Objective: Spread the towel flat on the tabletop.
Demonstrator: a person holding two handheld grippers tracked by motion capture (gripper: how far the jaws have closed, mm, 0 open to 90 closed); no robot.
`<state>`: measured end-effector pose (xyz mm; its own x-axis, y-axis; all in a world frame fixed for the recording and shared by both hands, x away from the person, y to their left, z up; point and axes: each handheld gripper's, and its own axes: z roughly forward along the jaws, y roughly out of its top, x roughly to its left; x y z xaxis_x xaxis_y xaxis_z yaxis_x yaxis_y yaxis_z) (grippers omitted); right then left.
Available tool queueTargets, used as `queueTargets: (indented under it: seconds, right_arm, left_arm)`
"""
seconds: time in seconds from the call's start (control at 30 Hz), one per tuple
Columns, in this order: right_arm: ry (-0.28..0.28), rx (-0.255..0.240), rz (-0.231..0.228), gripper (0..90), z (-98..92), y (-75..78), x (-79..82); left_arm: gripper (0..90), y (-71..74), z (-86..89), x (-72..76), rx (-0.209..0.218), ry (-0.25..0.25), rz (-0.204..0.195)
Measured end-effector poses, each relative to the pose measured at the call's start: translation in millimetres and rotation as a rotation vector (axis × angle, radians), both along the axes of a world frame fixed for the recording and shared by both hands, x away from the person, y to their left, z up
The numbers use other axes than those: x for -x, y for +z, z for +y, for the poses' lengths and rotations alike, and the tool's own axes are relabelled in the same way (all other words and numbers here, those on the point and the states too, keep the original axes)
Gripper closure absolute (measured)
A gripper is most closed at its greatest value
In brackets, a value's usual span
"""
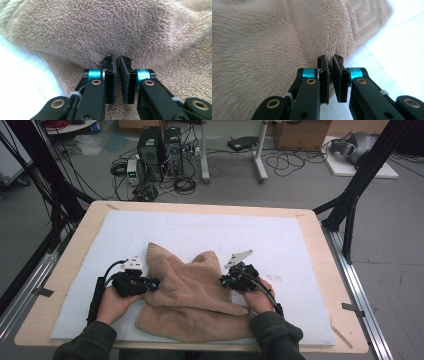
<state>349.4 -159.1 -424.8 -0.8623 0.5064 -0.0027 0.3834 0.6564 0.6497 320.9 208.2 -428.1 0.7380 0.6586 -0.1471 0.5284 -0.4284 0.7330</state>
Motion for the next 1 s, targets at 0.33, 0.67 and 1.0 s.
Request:
queueTargets:
  seconds: [0.33,0.67,1.0]
  right_arm:
    - [-0.097,-0.052,-0.086,84.8,-68.9,47.8,26.2]
    - [0.0,-0.052,-0.047,84.7,-72.5,38.9,78.4]
    - [0.073,-0.083,0.021,83.4,-68.7,21.6,107.9]
  left_arm:
    - [85.2,27.7,-8.8,6.3,0.124,0.0,-0.072]
    - [85.3,29.2,-12.1,53.9,0.062,-0.105,-0.067]
    - [84.3,14.4,-2.8,80.5,0.089,-0.134,-0.012]
